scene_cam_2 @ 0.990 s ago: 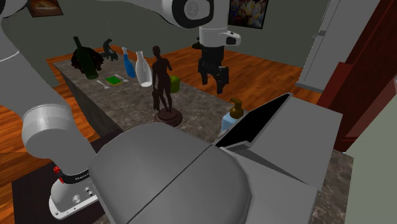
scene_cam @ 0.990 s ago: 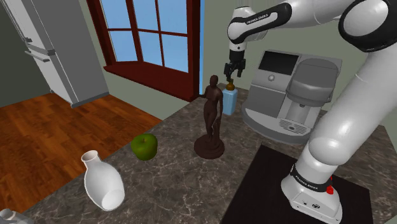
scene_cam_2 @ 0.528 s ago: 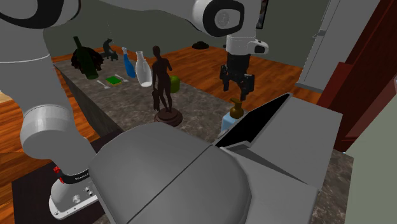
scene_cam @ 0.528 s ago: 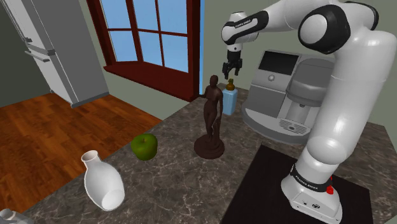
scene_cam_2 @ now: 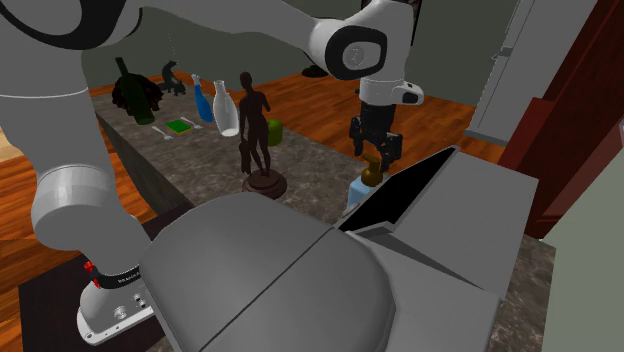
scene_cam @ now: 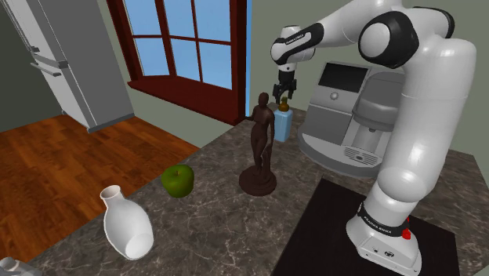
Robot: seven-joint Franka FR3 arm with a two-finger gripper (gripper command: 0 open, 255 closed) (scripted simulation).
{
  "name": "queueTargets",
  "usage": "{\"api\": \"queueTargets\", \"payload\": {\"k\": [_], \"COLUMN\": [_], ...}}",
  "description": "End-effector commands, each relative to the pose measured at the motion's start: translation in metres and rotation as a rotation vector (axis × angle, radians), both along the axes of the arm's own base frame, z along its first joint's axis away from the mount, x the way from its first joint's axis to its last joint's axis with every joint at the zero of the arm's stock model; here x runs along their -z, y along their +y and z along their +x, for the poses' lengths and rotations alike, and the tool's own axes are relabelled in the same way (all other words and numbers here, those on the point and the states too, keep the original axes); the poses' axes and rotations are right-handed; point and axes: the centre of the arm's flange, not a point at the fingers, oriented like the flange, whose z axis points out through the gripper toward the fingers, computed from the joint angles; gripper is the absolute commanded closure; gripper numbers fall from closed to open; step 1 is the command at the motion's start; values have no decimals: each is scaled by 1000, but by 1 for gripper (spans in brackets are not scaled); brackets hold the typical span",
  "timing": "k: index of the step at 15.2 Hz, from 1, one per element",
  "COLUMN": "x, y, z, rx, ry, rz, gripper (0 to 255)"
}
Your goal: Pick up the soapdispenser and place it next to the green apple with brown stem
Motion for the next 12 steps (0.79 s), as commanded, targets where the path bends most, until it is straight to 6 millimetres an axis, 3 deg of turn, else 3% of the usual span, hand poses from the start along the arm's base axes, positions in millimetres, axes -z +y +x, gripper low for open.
{"api": "queueTargets", "payload": {"k": [1,7,8,12], "x": [4,4,4,4], "y": [0,0,0,0], "z": [0,0,0,0], "rx": [0,0,0,0], "ry": [0,0,0,0], "rz": [0,0,0,0], "gripper": [0,0,255,255]}}
